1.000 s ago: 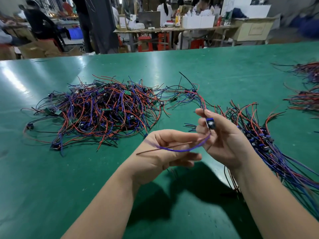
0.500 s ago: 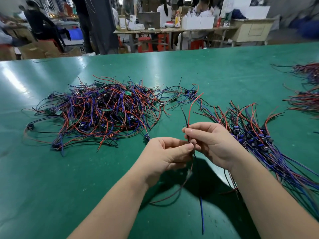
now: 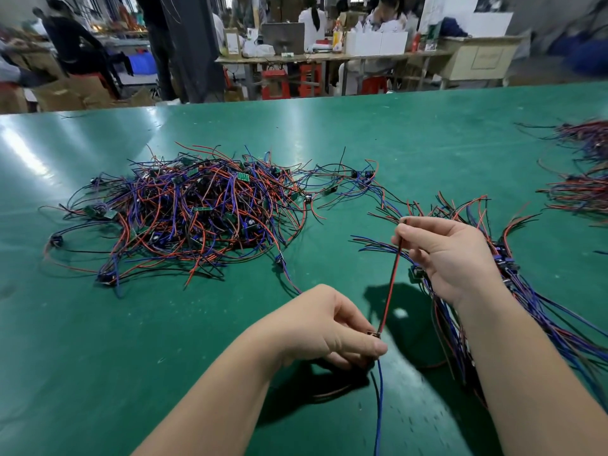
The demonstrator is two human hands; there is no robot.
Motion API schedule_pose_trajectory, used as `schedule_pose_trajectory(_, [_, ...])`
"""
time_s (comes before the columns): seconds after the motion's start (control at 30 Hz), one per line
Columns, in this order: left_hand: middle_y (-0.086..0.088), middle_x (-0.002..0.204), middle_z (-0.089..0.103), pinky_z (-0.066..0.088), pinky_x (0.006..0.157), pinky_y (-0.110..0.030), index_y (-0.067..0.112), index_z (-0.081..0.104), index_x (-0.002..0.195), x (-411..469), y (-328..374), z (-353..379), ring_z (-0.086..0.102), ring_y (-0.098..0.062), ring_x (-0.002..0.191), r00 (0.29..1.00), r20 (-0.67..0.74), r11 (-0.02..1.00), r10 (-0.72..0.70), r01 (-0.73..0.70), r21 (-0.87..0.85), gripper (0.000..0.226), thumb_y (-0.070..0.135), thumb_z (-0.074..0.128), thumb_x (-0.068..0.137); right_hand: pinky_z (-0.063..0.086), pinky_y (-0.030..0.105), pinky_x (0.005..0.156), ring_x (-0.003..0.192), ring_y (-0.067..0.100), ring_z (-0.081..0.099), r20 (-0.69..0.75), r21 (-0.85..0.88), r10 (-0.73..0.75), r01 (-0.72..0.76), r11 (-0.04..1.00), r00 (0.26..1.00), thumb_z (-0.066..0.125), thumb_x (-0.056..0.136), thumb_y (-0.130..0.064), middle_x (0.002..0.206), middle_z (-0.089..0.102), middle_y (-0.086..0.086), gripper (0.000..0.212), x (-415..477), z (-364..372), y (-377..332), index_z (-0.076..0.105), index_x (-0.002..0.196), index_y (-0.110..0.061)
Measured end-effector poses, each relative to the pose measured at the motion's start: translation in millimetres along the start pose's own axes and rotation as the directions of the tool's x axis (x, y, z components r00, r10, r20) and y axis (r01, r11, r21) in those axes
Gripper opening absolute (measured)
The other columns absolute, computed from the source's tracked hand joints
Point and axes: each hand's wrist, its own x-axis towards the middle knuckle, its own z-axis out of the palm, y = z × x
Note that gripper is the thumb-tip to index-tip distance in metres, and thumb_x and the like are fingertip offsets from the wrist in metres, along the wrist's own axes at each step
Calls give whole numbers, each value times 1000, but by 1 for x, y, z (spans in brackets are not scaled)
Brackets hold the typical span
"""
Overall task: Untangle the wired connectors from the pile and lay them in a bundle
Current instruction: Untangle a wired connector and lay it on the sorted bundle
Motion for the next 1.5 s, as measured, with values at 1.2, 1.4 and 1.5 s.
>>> schedule_pose_trajectory(1.2, [-6, 89, 75, 55, 54, -21, 11, 65, 96, 10, 6, -34, 70, -14, 62, 857, -509, 911, 76, -267, -315, 16, 13, 49, 98, 57, 29, 55, 58, 26, 69, 33, -286, -290, 287, 914, 956, 71, 79, -3, 59, 70, 4, 14, -13, 7, -2, 70, 73, -16])
schedule_pose_trajectory(1.4, [8, 76, 72, 47, 65, -12, 27, 70, 79, 11, -7, -55, 65, -7, 70, 552, -792, 957, 261, -39, 288, 15, 17, 61, 86, 52, 21, 54, 54, 11, 65, -303, 23, -381, 407, 913, 873, 68, 83, -6, 58, 68, -4, 10, -3, -28, -31, 68, 77, -14])
schedule_pose_trajectory(1.5, [16, 67, 65, 36, 49, -2, 32, 69, 78, 8, -10, -57, 55, 5, 56, 514, -802, 919, 304, 63, 389, 14, 22, 61, 84, 55, 30, 62, 57, 11, 64, -359, -314, -503, 405, 858, 786, 69, 81, -14, 66, 68, -3, 4, 3, -43, -31, 71, 83, -17])
